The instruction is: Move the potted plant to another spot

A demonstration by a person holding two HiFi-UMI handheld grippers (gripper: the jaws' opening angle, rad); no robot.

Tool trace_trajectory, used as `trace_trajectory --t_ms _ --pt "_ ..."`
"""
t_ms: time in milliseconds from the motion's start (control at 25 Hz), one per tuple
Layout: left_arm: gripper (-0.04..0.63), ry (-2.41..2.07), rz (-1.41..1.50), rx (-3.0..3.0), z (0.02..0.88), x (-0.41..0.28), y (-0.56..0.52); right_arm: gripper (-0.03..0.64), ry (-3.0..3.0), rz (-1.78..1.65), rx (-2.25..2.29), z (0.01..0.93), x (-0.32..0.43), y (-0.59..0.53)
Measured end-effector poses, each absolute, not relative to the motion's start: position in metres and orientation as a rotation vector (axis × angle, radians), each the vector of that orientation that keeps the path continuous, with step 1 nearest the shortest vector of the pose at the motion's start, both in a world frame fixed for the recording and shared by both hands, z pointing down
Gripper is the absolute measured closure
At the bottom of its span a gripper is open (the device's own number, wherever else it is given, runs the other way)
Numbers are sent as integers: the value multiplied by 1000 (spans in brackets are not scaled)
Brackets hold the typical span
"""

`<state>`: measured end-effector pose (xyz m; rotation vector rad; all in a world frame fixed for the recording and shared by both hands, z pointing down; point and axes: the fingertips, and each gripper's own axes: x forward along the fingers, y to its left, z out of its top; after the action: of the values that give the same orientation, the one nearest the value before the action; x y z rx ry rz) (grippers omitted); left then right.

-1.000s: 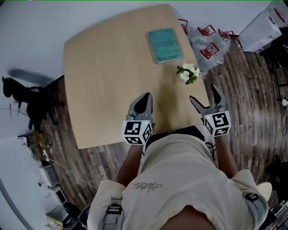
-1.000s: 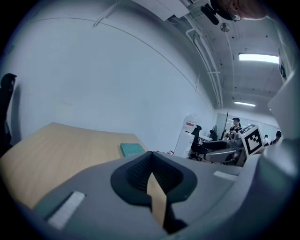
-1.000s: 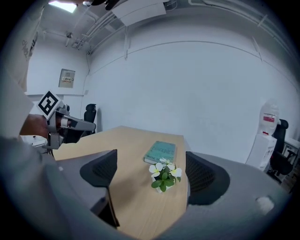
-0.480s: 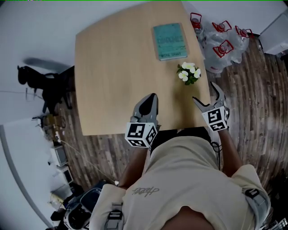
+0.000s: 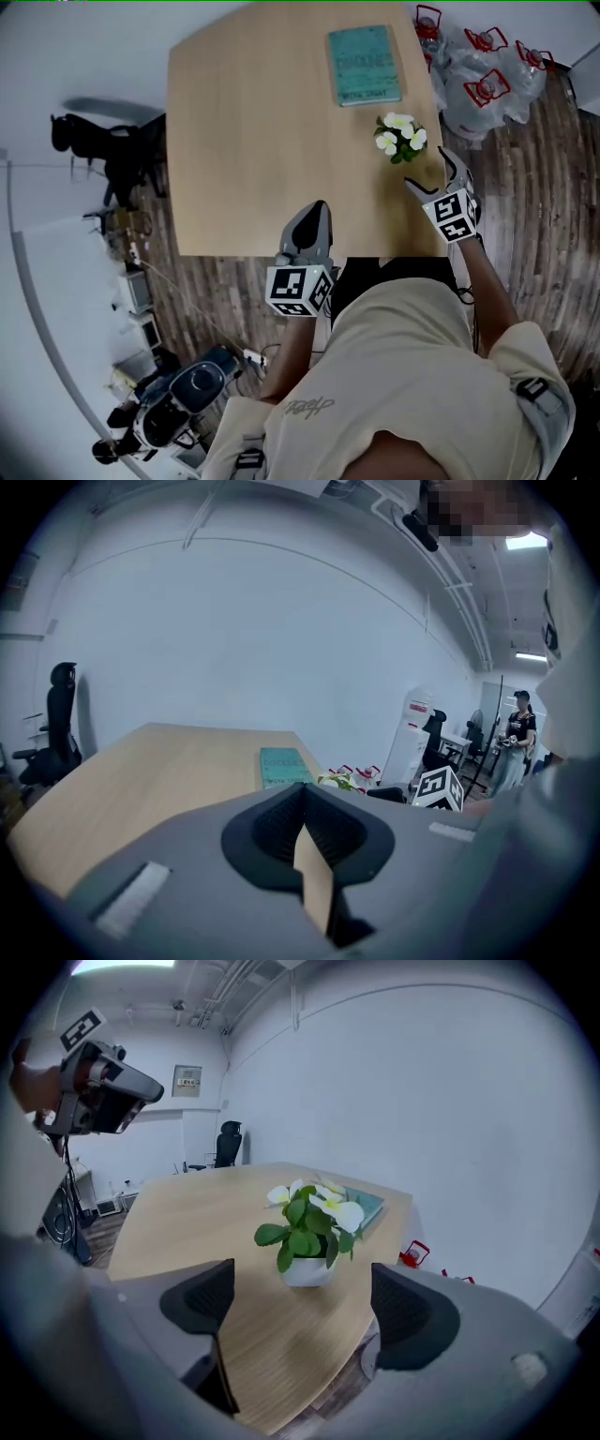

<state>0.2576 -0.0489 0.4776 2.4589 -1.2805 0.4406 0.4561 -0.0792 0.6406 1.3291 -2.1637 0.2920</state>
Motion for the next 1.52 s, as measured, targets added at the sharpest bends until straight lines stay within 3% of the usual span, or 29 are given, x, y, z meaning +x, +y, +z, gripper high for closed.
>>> trace_trajectory --t_ms 600,1160,1520 --pt "581 -1437 464 2276 492 223 -23 166 -2174 403 1237 695 439 -125" --pt "581 -1434 482 2290 491 232 -43 168 -2185 448 1281 700 429 -156" --pt "581 -1448 462 2300 483 242 -59 268 -2159 470 1276 707 427 -160"
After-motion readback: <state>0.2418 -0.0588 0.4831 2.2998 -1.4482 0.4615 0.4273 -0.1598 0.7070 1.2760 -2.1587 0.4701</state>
